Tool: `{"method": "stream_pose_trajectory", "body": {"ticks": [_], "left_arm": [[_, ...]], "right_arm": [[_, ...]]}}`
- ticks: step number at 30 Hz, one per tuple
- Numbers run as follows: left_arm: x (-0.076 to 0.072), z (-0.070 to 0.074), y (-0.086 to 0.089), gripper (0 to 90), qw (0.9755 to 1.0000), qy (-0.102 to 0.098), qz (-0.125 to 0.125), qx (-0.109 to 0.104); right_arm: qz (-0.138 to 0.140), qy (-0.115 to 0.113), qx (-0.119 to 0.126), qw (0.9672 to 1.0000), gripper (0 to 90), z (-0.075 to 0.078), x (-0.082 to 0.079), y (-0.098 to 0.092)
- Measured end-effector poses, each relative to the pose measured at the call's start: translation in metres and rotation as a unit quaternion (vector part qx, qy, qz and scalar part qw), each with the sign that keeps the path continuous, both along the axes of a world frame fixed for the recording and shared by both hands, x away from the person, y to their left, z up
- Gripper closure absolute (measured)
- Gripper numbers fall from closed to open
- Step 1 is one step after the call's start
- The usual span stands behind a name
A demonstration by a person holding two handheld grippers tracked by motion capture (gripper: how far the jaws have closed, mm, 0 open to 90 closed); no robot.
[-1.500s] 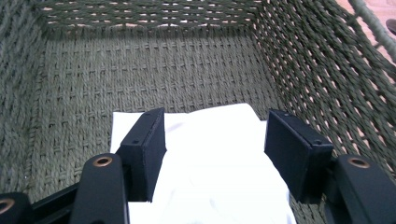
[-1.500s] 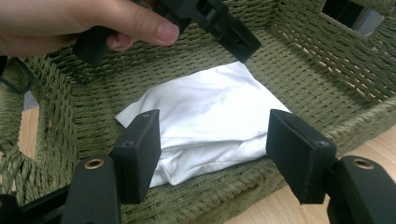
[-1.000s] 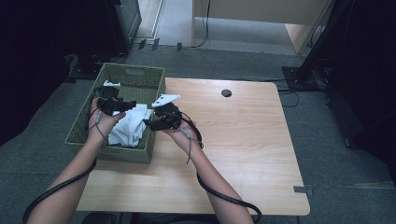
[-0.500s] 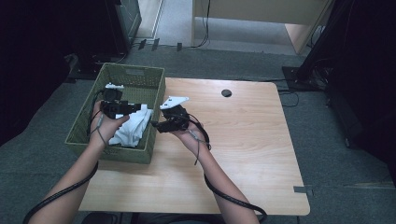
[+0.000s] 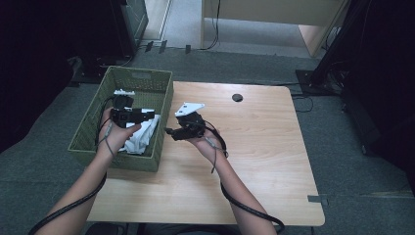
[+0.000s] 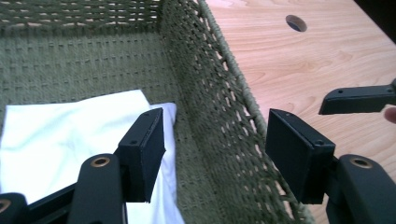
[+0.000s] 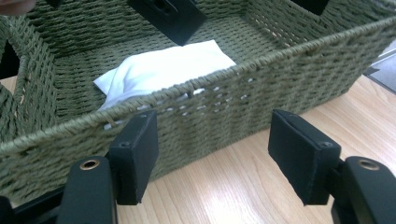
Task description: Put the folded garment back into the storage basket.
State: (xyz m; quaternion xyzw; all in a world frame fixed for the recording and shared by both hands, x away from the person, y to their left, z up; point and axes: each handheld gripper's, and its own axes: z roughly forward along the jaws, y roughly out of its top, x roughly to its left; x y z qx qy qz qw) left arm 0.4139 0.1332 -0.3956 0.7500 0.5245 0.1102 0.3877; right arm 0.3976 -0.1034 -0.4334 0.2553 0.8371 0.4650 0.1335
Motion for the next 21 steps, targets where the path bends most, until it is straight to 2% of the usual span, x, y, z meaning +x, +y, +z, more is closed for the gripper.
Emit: {"method": "stream_pose_trajectory", "body": {"ticks": [5,9,12,17,21], "left_arm": [[-0.005,0.000,-0.004,37.7,1.0000,-0.002,-0.005,-0.007],[-0.009,0.002,-0.008,37.4,0.9999,-0.010,-0.012,-0.005],[-0.010,0.002,-0.012,37.4,0.9999,-0.008,-0.013,-0.007],[-0.013,0.001,-0.023,37.0,0.9996,-0.012,-0.024,-0.004],[-0.013,0.002,-0.030,37.1,0.9995,-0.013,-0.028,-0.009]], "right_arm": [[0.000,0.003,-0.001,1.0000,33.6,-0.001,0.000,-0.004],[0.001,0.003,-0.005,1.0000,33.4,-0.004,0.000,-0.012],[-0.004,0.009,-0.001,0.9999,33.4,-0.008,0.000,-0.020],[-0.008,0.012,-0.004,0.9999,33.4,-0.014,-0.001,-0.031],[-0.012,0.013,-0.006,0.9998,33.3,-0.018,-0.001,-0.039]]}}
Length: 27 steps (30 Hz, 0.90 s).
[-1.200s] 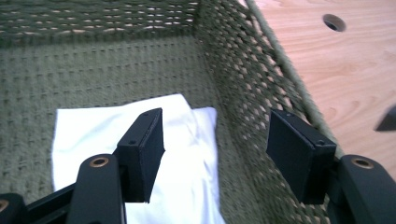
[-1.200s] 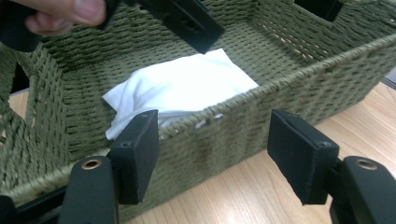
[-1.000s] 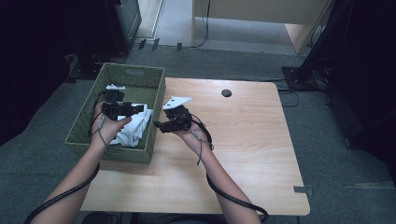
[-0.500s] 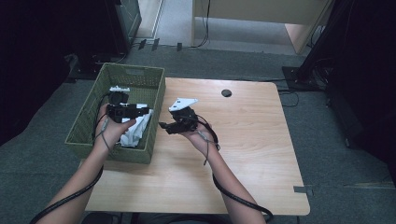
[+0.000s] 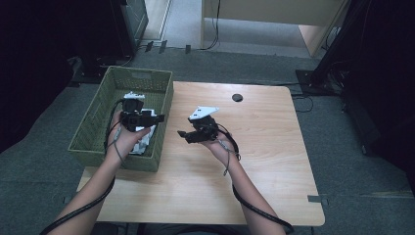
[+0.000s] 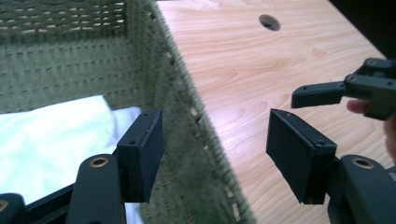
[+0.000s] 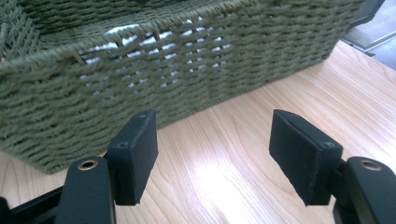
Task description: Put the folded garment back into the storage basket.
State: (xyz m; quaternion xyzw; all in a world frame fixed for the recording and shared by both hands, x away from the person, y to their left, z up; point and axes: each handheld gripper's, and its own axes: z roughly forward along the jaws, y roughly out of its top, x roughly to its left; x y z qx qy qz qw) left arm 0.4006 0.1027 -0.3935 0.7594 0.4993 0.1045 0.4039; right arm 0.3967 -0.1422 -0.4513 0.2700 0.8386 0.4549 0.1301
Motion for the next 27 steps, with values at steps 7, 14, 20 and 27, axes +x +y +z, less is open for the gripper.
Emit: {"method": "stream_pose_trajectory", "body": {"ticks": [7,14,20,27], "left_arm": [[-0.005,0.002,-0.014,37.1,0.9999,-0.003,-0.013,0.000],[-0.011,0.003,-0.023,36.9,0.9997,-0.001,-0.025,-0.007],[-0.014,0.000,-0.032,35.9,0.9994,-0.002,-0.033,-0.005],[-0.017,-0.005,-0.042,34.3,0.9991,0.001,-0.041,-0.003]], "right_arm": [[-0.009,0.000,-0.006,0.9999,33.3,-0.005,-0.002,-0.015],[-0.017,0.005,-0.007,0.9998,33.3,-0.009,-0.002,-0.027],[-0.022,0.003,-0.015,0.9996,33.1,-0.015,-0.005,-0.036],[-0.033,0.007,-0.020,0.9993,32.9,-0.023,-0.007,-0.050]]}}
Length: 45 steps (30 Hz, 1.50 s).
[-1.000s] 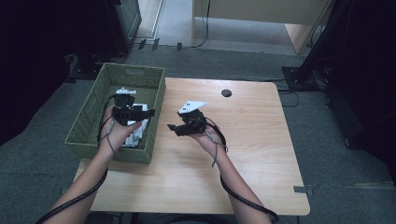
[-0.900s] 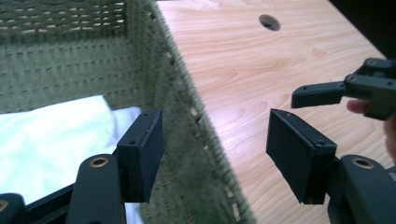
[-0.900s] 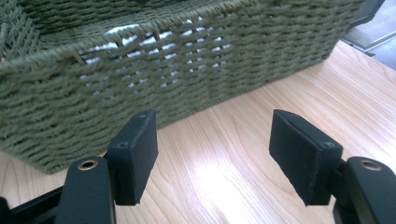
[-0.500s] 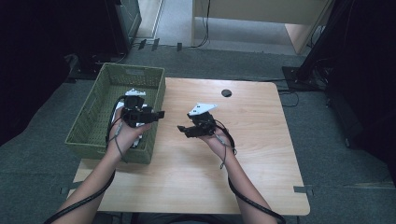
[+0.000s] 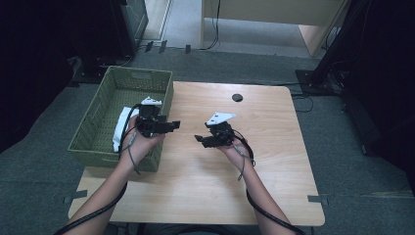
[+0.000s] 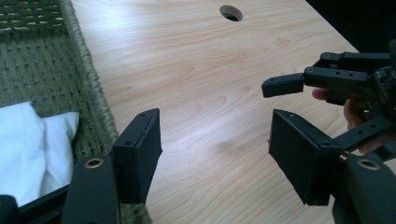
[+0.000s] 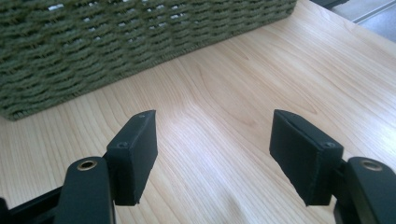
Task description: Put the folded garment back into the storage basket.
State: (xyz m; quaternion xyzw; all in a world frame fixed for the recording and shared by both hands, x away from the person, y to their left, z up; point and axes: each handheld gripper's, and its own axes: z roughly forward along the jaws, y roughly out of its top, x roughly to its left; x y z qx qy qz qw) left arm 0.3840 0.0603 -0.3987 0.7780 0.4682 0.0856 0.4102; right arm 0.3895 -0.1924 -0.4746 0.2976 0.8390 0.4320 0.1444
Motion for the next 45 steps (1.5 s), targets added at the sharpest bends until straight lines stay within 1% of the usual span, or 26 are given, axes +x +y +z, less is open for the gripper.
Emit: {"method": "stream_pose_trajectory", "body": {"ticks": [1,5,8,10,17,21,23,25,27,30,33,35,37,39,40,42,44,45], "left_arm": [[-0.001,-0.001,-0.002,34.2,1.0000,-0.001,0.000,-0.002],[-0.003,-0.004,-0.008,33.0,1.0000,-0.003,-0.004,0.001],[-0.004,-0.007,-0.014,32.2,1.0000,-0.004,-0.006,-0.006],[-0.006,-0.009,-0.018,32.0,0.9999,-0.006,-0.010,-0.006],[-0.014,-0.017,-0.032,31.4,0.9997,-0.010,-0.024,-0.004],[-0.017,-0.022,-0.039,31.4,0.9995,-0.013,-0.029,-0.003],[-0.018,-0.024,-0.042,31.4,0.9994,-0.013,-0.032,-0.002],[-0.020,-0.026,-0.044,31.3,0.9994,-0.014,-0.031,-0.001],[-0.023,-0.026,-0.046,31.2,0.9993,-0.017,-0.032,0.000],[-0.028,-0.027,-0.050,30.3,0.9988,-0.026,-0.042,0.003],[-0.027,-0.031,-0.052,30.3,0.9990,-0.016,-0.042,0.005],[-0.028,-0.034,-0.055,30.4,0.9988,-0.021,-0.043,0.013],[-0.030,-0.037,-0.057,30.3,0.9985,-0.025,-0.045,0.018],[-0.031,-0.040,-0.059,30.3,0.9983,-0.030,-0.047,0.017],[-0.032,-0.041,-0.060,30.3,0.9984,-0.029,-0.046,0.015],[-0.033,-0.045,-0.063,30.3,0.9981,-0.031,-0.050,0.019],[-0.033,-0.051,-0.066,30.3,0.9979,-0.025,-0.059,0.013],[-0.033,-0.053,-0.068,30.3,0.9979,-0.022,-0.059,0.014]], "right_arm": [[-0.001,0.000,-0.001,1.0000,32.9,-0.001,-0.001,-0.002],[-0.006,-0.002,-0.003,1.0000,32.7,-0.001,-0.004,-0.009],[-0.010,-0.004,-0.004,0.9999,32.5,-0.001,-0.007,-0.015],[-0.012,-0.005,-0.006,0.9999,32.4,-0.002,-0.008,-0.019],[-0.022,-0.004,-0.012,0.9997,32.0,-0.004,-0.013,-0.033],[-0.030,-0.002,-0.024,0.9993,31.9,-0.005,-0.017,-0.039],[-0.031,-0.001,-0.019,0.9993,31.8,-0.007,-0.019,-0.042],[-0.031,-0.002,-0.022,0.9993,31.6,-0.008,-0.021,-0.044],[-0.033,0.000,-0.023,0.9992,31.6,-0.010,-0.022,-0.046],[-0.036,0.004,-0.023,0.9991,31.5,-0.012,-0.025,-0.048],[-0.039,0.007,-0.026,0.9989,31.3,-0.014,-0.028,-0.050],[-0.043,0.005,-0.031,0.9986,31.2,-0.018,-0.034,-0.053],[-0.043,0.008,-0.030,0.9986,30.9,-0.019,-0.036,-0.055],[-0.046,0.013,-0.029,0.9984,30.9,-0.023,-0.038,-0.058],[-0.048,0.016,-0.028,0.9983,30.9,-0.024,-0.038,-0.059],[-0.053,0.019,-0.025,0.9981,30.9,-0.026,-0.040,-0.061],[-0.057,0.019,-0.023,0.9980,30.9,-0.026,-0.042,-0.062],[-0.058,0.017,-0.023,0.9979,30.9,-0.026,-0.044,-0.062]]}}
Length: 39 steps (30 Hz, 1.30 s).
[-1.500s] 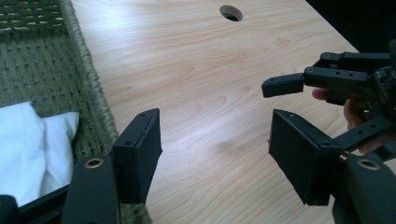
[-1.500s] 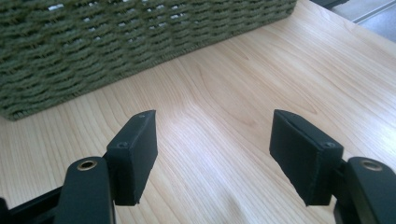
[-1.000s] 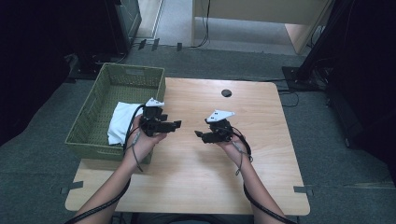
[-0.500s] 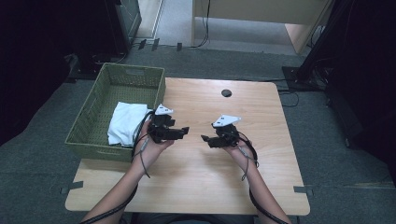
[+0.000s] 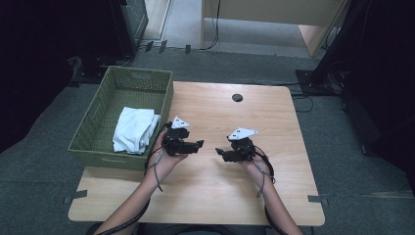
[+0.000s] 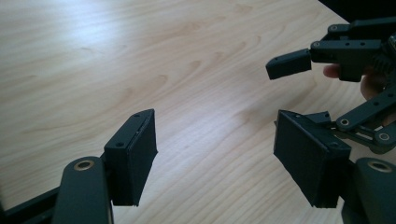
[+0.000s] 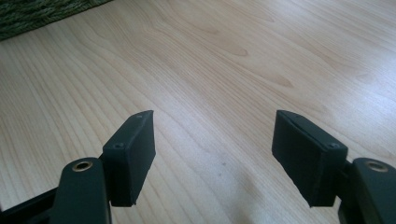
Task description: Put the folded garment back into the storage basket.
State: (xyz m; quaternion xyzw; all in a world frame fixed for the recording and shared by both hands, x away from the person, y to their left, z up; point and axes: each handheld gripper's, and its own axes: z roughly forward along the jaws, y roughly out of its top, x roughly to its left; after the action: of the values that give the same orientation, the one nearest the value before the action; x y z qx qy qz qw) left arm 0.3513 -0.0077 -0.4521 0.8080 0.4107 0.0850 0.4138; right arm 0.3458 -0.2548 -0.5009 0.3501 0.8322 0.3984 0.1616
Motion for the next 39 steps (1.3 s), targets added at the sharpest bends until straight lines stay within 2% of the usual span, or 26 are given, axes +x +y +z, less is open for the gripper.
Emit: {"method": "stream_pose_trajectory", "body": {"ticks": [8,11,15,20,25,34,39], "left_arm": [[-0.001,-0.020,-0.007,30.3,0.9999,-0.008,-0.006,0.013],[0.000,-0.024,-0.008,30.2,0.9999,0.000,-0.009,0.004],[-0.002,-0.029,-0.010,30.1,0.9998,-0.010,-0.012,0.015],[-0.002,-0.039,-0.011,30.1,0.9999,-0.007,-0.010,0.008],[-0.003,-0.050,-0.011,30.0,0.9997,-0.006,-0.015,0.018],[-0.004,-0.062,-0.008,29.9,0.9996,-0.004,-0.021,0.020],[-0.005,-0.069,-0.009,29.9,0.9994,-0.003,-0.024,0.024]], "right_arm": [[-0.004,0.000,-0.001,1.0000,30.2,-0.005,-0.010,-0.005],[-0.004,0.002,0.003,1.0000,29.9,-0.007,-0.012,-0.006],[0.000,0.002,0.002,1.0000,29.5,-0.011,-0.016,-0.006],[0.002,0.003,0.001,1.0000,29.1,-0.015,-0.018,-0.007],[0.002,0.003,-0.006,1.0000,28.7,-0.018,-0.022,-0.008],[-0.002,0.007,-0.010,0.9999,28.1,-0.022,-0.025,-0.011],[0.002,0.003,-0.024,0.9997,27.7,-0.026,-0.027,-0.009]]}}
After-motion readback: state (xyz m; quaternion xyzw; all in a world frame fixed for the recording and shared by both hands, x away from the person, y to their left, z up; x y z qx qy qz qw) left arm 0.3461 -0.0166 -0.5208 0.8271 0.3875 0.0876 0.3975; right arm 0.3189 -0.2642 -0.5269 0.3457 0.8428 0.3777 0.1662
